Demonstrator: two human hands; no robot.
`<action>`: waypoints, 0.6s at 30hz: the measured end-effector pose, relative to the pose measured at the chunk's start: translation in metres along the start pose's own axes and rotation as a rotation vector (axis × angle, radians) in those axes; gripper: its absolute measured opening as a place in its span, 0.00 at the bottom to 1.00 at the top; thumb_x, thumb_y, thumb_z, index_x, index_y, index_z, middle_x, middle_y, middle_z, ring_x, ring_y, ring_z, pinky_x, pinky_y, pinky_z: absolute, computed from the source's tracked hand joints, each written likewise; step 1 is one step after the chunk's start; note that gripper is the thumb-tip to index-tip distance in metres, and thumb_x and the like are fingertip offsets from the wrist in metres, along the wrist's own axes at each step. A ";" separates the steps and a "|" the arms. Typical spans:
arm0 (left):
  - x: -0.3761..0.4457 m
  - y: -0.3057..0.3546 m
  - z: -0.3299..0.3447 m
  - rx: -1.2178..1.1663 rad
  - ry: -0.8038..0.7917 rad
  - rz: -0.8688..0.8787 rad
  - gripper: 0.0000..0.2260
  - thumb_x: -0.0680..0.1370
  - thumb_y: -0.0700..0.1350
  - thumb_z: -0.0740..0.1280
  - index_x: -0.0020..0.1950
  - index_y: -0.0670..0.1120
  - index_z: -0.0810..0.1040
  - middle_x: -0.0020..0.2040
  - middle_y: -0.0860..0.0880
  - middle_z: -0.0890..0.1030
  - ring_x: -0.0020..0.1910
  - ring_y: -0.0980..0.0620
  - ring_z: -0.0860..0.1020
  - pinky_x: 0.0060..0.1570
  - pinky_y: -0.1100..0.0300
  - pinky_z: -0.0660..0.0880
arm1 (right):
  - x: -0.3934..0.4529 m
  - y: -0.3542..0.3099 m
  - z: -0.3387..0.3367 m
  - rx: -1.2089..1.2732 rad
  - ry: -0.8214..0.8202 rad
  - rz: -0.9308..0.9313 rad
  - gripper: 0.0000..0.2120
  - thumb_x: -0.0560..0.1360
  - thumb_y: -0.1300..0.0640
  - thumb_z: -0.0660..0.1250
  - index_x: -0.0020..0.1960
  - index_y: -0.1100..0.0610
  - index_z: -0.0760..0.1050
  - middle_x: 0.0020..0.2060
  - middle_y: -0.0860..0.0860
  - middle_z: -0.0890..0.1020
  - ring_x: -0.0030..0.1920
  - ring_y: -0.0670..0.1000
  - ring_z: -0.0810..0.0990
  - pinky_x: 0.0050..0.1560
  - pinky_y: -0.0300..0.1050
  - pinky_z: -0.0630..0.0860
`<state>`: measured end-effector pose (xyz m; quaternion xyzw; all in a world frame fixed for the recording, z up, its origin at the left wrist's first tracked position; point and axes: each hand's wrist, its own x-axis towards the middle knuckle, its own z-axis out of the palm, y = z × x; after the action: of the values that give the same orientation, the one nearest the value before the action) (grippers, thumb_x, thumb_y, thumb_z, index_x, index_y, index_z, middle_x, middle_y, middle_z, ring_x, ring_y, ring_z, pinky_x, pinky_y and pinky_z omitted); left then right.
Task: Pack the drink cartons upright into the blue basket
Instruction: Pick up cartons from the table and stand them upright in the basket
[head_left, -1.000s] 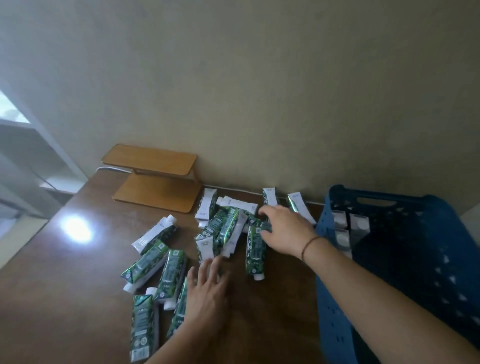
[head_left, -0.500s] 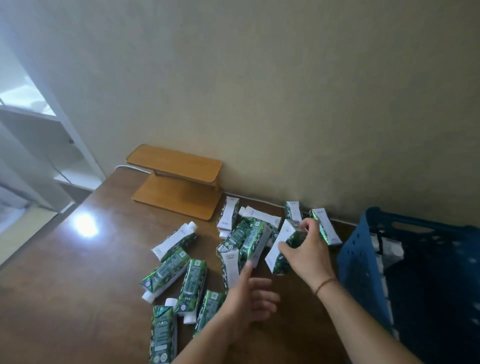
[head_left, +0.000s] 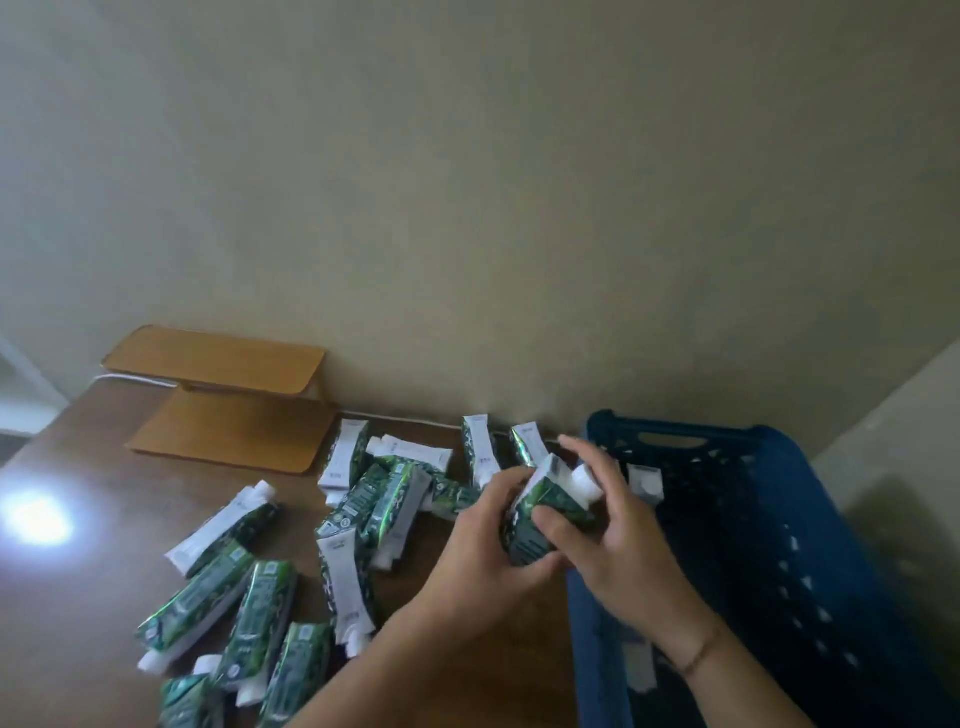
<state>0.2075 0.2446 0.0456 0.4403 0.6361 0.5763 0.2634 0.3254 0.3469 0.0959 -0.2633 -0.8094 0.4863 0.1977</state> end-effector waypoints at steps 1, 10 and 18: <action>0.002 0.003 0.008 -0.003 -0.038 0.016 0.29 0.71 0.44 0.77 0.69 0.50 0.68 0.57 0.54 0.81 0.55 0.55 0.82 0.53 0.56 0.81 | -0.004 0.000 -0.012 -0.002 0.008 -0.035 0.28 0.68 0.44 0.73 0.65 0.39 0.69 0.50 0.41 0.82 0.49 0.44 0.83 0.47 0.45 0.82; 0.005 -0.017 0.070 0.017 -0.199 -0.246 0.36 0.75 0.66 0.66 0.77 0.66 0.51 0.76 0.64 0.61 0.73 0.61 0.63 0.71 0.58 0.62 | -0.017 0.061 -0.099 0.392 0.726 0.077 0.09 0.73 0.57 0.73 0.50 0.48 0.76 0.45 0.58 0.80 0.34 0.51 0.77 0.28 0.40 0.73; 0.002 -0.037 0.100 -0.268 -0.143 -0.281 0.31 0.74 0.56 0.67 0.72 0.65 0.56 0.63 0.72 0.72 0.65 0.67 0.71 0.59 0.69 0.72 | 0.027 0.137 -0.093 -0.091 0.481 0.505 0.28 0.63 0.40 0.75 0.55 0.51 0.68 0.50 0.51 0.77 0.47 0.55 0.80 0.45 0.53 0.80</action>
<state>0.2811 0.2983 -0.0099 0.3480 0.5886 0.5805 0.4421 0.3896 0.4800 0.0174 -0.5707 -0.6699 0.4074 0.2443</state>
